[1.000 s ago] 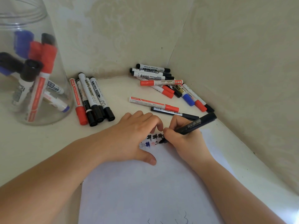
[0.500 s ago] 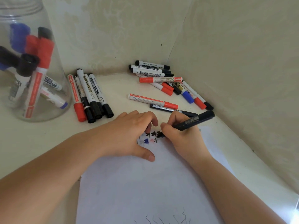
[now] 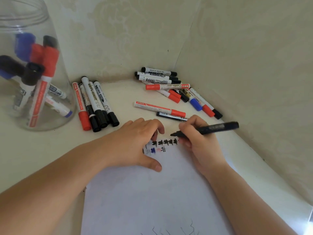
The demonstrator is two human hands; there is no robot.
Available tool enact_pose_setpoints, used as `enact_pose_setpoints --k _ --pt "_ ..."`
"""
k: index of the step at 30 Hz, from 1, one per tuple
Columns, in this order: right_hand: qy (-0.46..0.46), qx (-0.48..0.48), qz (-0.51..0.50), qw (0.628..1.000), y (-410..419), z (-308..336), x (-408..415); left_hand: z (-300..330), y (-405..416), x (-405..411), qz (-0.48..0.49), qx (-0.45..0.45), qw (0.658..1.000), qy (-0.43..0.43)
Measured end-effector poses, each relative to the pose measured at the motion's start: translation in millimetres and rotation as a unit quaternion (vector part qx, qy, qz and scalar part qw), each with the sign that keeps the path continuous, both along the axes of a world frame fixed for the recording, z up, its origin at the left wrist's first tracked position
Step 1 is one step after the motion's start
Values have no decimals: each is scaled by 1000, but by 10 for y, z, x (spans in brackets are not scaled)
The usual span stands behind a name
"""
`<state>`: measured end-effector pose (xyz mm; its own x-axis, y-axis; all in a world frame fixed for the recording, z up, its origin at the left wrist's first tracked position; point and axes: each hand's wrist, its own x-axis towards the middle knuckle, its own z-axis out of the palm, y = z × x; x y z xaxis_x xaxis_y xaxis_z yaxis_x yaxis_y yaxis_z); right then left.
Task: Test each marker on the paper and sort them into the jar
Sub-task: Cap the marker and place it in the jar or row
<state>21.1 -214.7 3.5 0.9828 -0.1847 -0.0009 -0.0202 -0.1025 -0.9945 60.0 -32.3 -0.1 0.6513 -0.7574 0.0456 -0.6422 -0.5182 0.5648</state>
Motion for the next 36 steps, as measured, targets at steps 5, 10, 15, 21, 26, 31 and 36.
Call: enact_pose_setpoints --k 5,10,15,21,26,31,36 --pt "-43 70 26 996 -11 102 -66 49 -4 -1 22 -62 997 43" --pt "-46 65 76 994 6 140 -99 51 -17 -41 26 -139 989 42" --pt "-68 139 107 982 9 135 -118 43 -9 -52 36 -155 987 35" --pt "-47 109 95 988 49 104 -121 65 -18 -100 -4 -136 990 28" --pt "-31 69 82 994 49 159 -137 75 -21 -101 10 -132 991 6" --pt "-24 69 44 996 8 221 -139 139 -6 -62 66 -120 989 -56" --pt "-30 97 53 993 -9 238 -156 229 -12 -97 43 -20 973 -225"
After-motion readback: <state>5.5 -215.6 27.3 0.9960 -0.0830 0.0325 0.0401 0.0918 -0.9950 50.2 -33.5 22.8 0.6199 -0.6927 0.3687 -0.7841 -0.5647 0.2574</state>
